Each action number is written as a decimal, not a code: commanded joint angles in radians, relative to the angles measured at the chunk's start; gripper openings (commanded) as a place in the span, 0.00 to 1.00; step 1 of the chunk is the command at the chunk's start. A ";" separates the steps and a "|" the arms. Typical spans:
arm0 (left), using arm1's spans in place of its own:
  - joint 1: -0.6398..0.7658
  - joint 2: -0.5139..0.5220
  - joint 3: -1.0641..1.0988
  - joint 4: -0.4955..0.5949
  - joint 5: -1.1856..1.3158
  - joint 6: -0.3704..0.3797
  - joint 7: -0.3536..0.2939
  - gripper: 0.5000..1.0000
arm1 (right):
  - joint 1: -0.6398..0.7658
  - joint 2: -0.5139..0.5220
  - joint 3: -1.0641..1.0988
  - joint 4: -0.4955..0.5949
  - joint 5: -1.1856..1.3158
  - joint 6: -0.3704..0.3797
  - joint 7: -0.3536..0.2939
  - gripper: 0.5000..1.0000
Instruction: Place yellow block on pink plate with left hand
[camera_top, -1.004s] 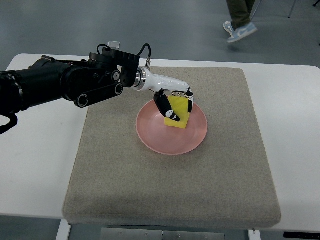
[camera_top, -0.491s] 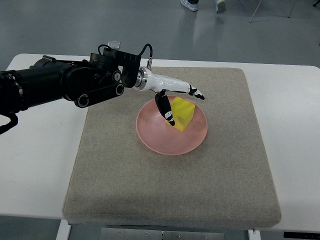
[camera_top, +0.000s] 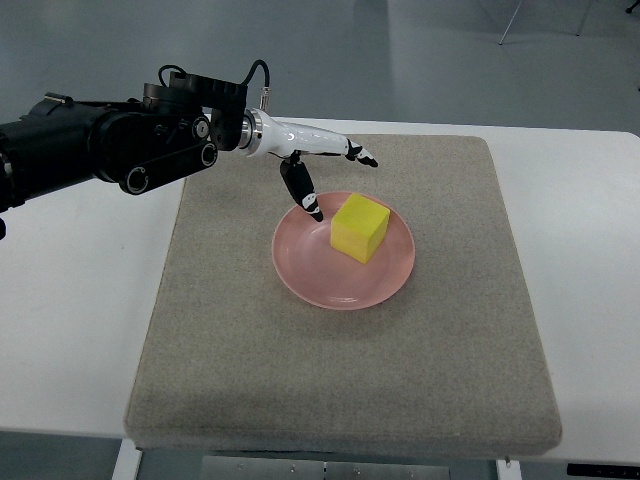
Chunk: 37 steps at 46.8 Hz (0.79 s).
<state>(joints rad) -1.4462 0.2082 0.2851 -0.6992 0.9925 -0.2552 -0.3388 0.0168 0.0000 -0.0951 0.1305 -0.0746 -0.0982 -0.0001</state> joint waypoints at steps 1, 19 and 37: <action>0.010 0.000 0.000 0.062 0.000 0.001 0.000 0.98 | 0.000 0.000 0.000 0.000 -0.001 0.000 0.000 0.85; 0.064 -0.010 -0.012 0.339 -0.023 0.031 -0.002 0.97 | 0.000 0.000 0.000 0.000 -0.001 0.000 0.000 0.85; 0.122 -0.012 -0.023 0.406 -0.172 0.235 -0.002 0.98 | 0.000 0.000 0.000 0.000 -0.001 0.000 0.000 0.85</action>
<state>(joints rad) -1.3281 0.2021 0.2609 -0.3194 0.8439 -0.0455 -0.3422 0.0169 0.0000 -0.0951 0.1303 -0.0751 -0.0982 0.0000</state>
